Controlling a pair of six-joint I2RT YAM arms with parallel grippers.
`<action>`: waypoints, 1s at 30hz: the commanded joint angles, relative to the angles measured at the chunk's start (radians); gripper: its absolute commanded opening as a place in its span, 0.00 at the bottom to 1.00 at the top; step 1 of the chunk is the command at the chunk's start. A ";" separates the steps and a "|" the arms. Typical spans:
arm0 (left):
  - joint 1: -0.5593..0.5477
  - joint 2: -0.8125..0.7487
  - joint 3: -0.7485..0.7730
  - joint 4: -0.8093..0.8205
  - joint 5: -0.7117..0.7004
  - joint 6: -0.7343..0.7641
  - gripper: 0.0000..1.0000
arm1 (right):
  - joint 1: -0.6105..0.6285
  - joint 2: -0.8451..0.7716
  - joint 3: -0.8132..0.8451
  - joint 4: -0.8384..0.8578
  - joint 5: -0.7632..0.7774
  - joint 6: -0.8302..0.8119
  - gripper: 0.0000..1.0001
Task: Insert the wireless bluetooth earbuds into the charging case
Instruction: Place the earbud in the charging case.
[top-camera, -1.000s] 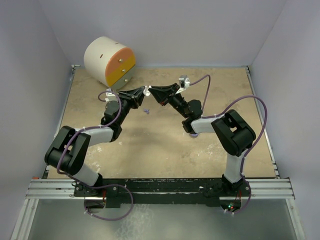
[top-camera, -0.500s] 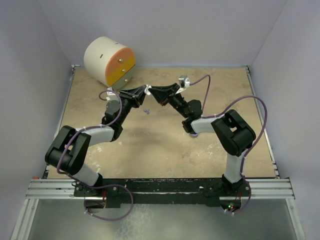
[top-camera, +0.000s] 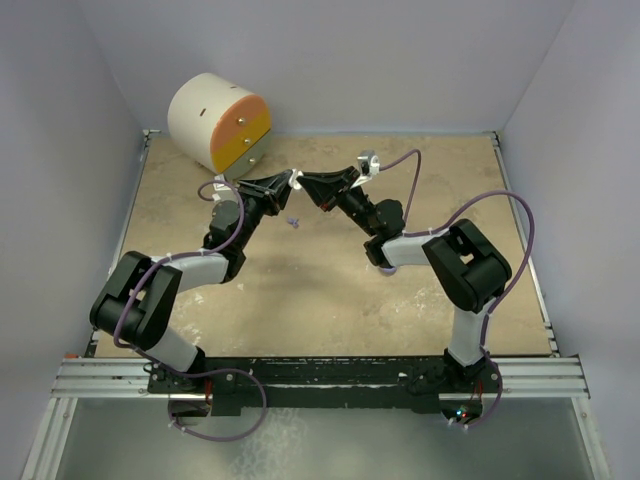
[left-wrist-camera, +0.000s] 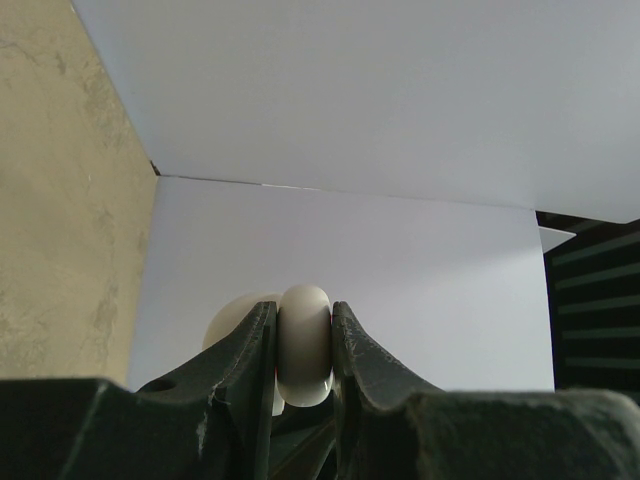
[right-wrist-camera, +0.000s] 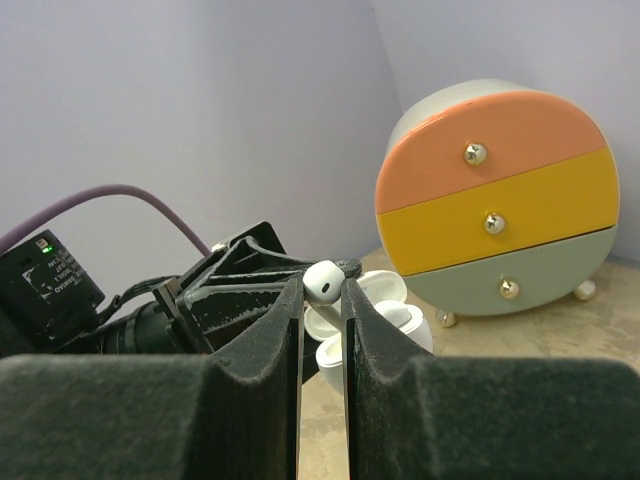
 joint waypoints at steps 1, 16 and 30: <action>-0.007 -0.009 0.042 0.075 -0.009 -0.020 0.00 | -0.006 0.004 0.018 0.749 -0.009 -0.001 0.00; -0.012 -0.007 0.054 0.090 -0.007 -0.020 0.00 | -0.010 0.011 0.013 0.763 -0.009 0.007 0.00; -0.014 -0.019 0.057 0.098 -0.025 -0.019 0.00 | -0.012 -0.002 -0.008 0.761 0.002 0.008 0.00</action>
